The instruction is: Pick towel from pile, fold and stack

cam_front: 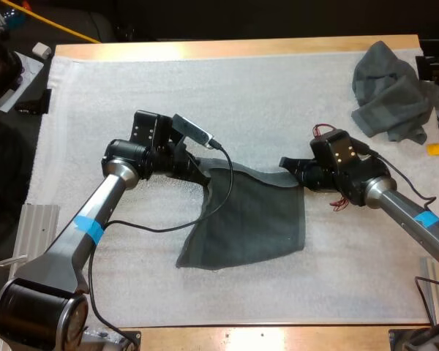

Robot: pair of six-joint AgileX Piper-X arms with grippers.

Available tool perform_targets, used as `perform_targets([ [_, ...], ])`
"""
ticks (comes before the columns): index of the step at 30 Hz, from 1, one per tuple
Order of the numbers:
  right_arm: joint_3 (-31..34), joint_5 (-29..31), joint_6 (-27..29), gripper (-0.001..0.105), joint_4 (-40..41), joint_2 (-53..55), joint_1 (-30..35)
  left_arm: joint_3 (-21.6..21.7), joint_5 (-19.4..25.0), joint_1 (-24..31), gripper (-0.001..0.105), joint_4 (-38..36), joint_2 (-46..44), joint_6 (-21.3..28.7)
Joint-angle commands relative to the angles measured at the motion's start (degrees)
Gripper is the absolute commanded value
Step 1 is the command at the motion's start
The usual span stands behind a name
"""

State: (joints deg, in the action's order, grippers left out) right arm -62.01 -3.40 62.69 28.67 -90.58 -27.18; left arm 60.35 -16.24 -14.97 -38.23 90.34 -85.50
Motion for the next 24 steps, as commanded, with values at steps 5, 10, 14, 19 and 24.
perform_targets([
  [5,-0.1,-2.4,-1.9,0.021,-7.7,-0.8,0.5,0.2,0.9,0.0,0.006,2.9,0.9,0.1],
  [10,0.0,-6.0,-3.0,0.058,-15.7,-1.4,1.0,1.1,1.4,0.0,0.042,4.1,1.3,-0.6],
  [14,-0.1,-7.7,-2.2,0.058,-20.3,-1.0,1.5,3.4,1.7,0.3,0.068,3.0,1.3,-1.4],
  [19,-0.1,-8.2,3.3,0.057,-19.6,0.8,1.4,5.2,3.0,0.3,0.064,-0.4,-1.3,-1.4],
  [24,-0.1,-6.3,10.5,0.057,-11.9,5.5,1.2,5.0,3.8,0.3,0.062,-4.9,-7.3,-1.3],
])
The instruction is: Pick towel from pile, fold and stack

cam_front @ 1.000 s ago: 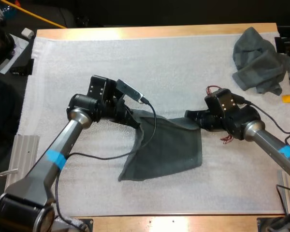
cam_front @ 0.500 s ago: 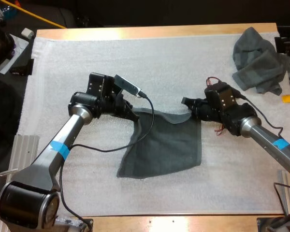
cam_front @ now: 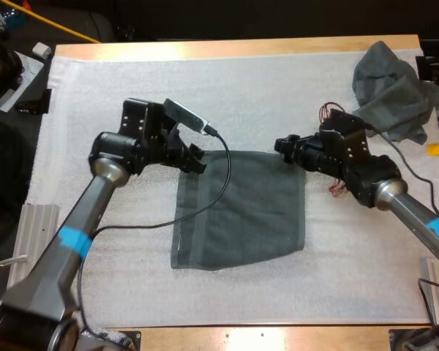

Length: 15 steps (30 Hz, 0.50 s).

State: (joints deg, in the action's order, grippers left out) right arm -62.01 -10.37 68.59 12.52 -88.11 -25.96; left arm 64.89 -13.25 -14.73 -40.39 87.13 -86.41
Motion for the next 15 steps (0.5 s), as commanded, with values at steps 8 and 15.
perform_targets([
  [8,-0.2,1.2,9.8,0.056,16.0,12.2,0.0,0.6,0.3,-0.1,0.062,-12.1,-13.1,-1.9],
  [15,-0.2,2.0,12.4,0.056,32.0,23.4,-0.1,0.5,-0.4,-0.1,0.062,-22.3,-23.4,-5.1],
])
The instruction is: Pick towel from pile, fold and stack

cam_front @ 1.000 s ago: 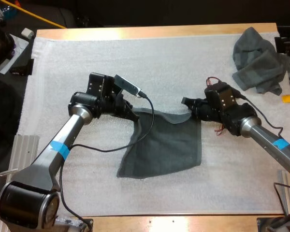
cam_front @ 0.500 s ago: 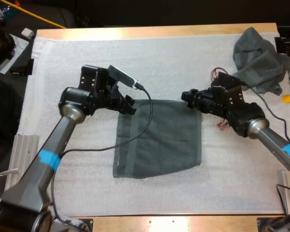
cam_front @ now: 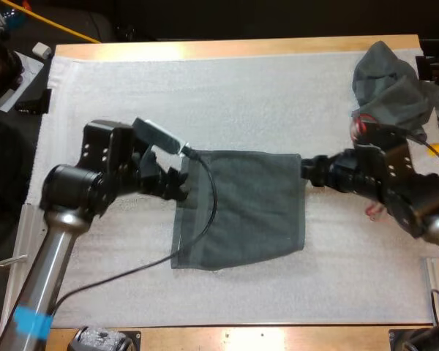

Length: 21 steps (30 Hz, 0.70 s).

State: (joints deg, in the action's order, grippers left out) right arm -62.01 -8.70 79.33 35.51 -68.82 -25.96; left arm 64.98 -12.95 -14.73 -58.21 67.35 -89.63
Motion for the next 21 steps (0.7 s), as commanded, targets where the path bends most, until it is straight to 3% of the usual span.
perform_targets([
  [1,-0.3,0.5,1.8,0.056,10.8,5.6,-0.2,0.4,-0.8,-0.1,0.062,-5.7,-5.0,-2.3],
  [9,-0.3,0.8,1.7,0.056,21.2,16.1,-0.7,0.4,-1.5,-0.1,0.062,-14.4,-14.5,-4.6],
  [12,-0.1,0.5,1.4,0.056,21.4,16.5,-0.5,-0.4,-1.2,-0.1,0.062,-13.9,-15.1,-4.6],
  [21,2.5,0.6,0.7,0.055,32.1,22.9,-0.5,-8.4,-2.2,-0.1,0.062,-17.6,-24.3,-6.8],
])
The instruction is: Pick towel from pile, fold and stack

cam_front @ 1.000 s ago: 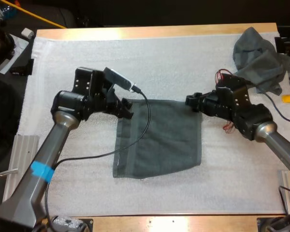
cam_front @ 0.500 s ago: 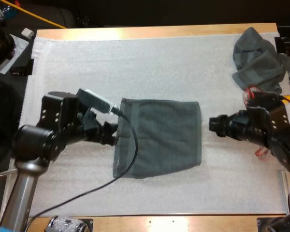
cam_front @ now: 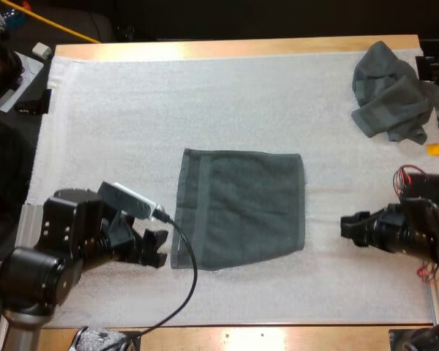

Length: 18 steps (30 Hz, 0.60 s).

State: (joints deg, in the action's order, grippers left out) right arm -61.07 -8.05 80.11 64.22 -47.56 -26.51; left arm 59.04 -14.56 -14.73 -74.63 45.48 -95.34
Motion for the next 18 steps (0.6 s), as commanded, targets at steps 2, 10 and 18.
perform_targets([
  [2,3.4,-0.3,-0.6,0.055,3.9,2.2,0.0,-4.4,-0.9,-0.1,0.062,-1.4,-3.6,-1.2],
  [10,14.2,-3.0,-1.6,0.055,-0.3,2.8,0.2,-10.2,-2.4,0.0,0.062,-0.9,-5.4,-1.9],
  [18,21.1,-6.2,-3.3,0.055,-9.7,2.9,-0.1,-12.9,-2.8,-0.1,0.061,0.1,-5.2,-1.9],
])
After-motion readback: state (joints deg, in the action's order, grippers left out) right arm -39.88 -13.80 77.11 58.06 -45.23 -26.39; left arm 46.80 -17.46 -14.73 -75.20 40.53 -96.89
